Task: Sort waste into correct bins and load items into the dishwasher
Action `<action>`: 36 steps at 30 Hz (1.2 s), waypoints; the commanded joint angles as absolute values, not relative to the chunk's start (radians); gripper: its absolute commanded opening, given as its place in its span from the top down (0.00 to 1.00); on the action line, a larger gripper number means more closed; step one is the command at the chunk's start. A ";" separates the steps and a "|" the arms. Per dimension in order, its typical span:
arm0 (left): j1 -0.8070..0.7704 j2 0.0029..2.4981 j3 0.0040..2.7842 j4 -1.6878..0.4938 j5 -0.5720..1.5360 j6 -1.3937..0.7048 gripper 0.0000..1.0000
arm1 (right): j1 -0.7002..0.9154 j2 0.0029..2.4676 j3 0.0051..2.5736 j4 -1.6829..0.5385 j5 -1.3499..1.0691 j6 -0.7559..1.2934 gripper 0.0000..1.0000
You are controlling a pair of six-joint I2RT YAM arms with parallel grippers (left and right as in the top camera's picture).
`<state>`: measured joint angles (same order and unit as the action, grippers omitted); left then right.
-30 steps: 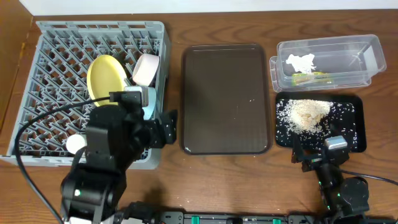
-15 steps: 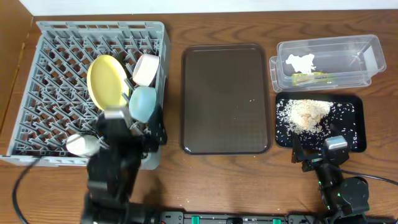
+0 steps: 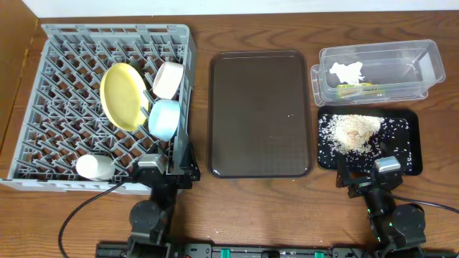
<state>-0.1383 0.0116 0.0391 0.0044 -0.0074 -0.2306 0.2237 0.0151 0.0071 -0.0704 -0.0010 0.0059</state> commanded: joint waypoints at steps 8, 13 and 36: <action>-0.134 0.009 0.004 -0.071 -0.019 -0.230 0.06 | 0.210 0.012 0.006 -0.075 -0.001 -0.005 0.01; -0.134 0.013 0.004 -0.071 -0.019 -0.230 0.06 | 0.210 0.012 0.006 -0.075 -0.001 -0.005 0.01; -0.134 0.019 0.004 -0.071 -0.019 -0.230 0.05 | 0.210 0.016 0.006 -0.075 -0.001 -0.005 0.01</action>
<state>-0.1383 0.0170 0.0154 -0.0219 0.0002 -0.2321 0.2237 0.0151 0.0071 -0.0704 -0.0010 0.0059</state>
